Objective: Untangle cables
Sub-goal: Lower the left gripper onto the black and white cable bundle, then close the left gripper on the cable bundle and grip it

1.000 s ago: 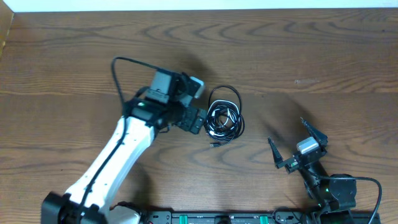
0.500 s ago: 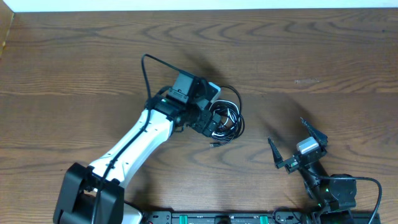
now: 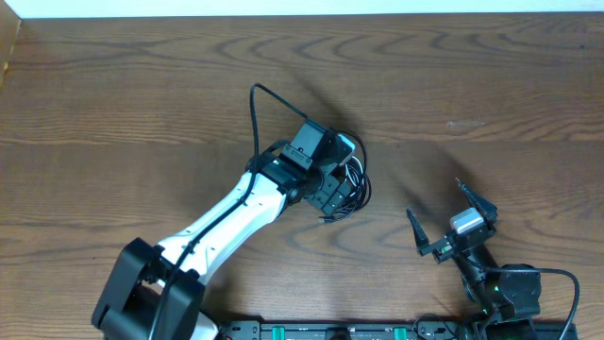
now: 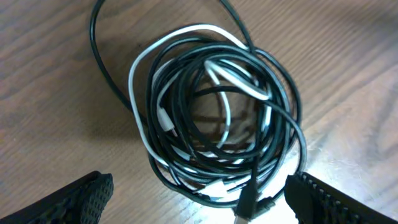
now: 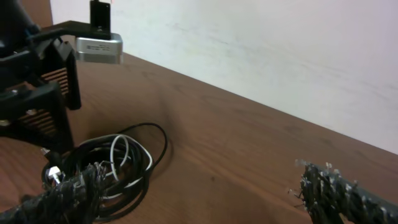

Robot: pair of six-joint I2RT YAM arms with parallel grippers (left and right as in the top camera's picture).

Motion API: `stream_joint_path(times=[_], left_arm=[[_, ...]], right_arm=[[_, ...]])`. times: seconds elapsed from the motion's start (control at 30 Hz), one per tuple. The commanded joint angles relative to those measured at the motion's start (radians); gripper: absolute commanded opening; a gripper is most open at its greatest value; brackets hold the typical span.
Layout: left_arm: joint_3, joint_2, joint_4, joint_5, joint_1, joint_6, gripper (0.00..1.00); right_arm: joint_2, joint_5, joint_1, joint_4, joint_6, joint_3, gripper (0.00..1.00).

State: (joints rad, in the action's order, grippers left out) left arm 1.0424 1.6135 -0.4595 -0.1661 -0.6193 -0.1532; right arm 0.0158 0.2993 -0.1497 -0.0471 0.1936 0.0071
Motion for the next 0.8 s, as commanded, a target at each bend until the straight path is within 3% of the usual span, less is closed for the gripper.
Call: stream_joint_path(times=[0.0, 0.77], left_arm=[[0.019, 0.055, 0.045, 0.026, -0.002, 0.054, 0.93], [0.013, 0.199, 0.175, 0.100, 0.002, 0.061, 0.93]], right_arm=[[-0.003, -0.004, 0.002, -0.005, 0.013, -0.001, 0.99], [-0.003, -0.005, 0.002, -0.005, 0.013, -0.001, 0.99]])
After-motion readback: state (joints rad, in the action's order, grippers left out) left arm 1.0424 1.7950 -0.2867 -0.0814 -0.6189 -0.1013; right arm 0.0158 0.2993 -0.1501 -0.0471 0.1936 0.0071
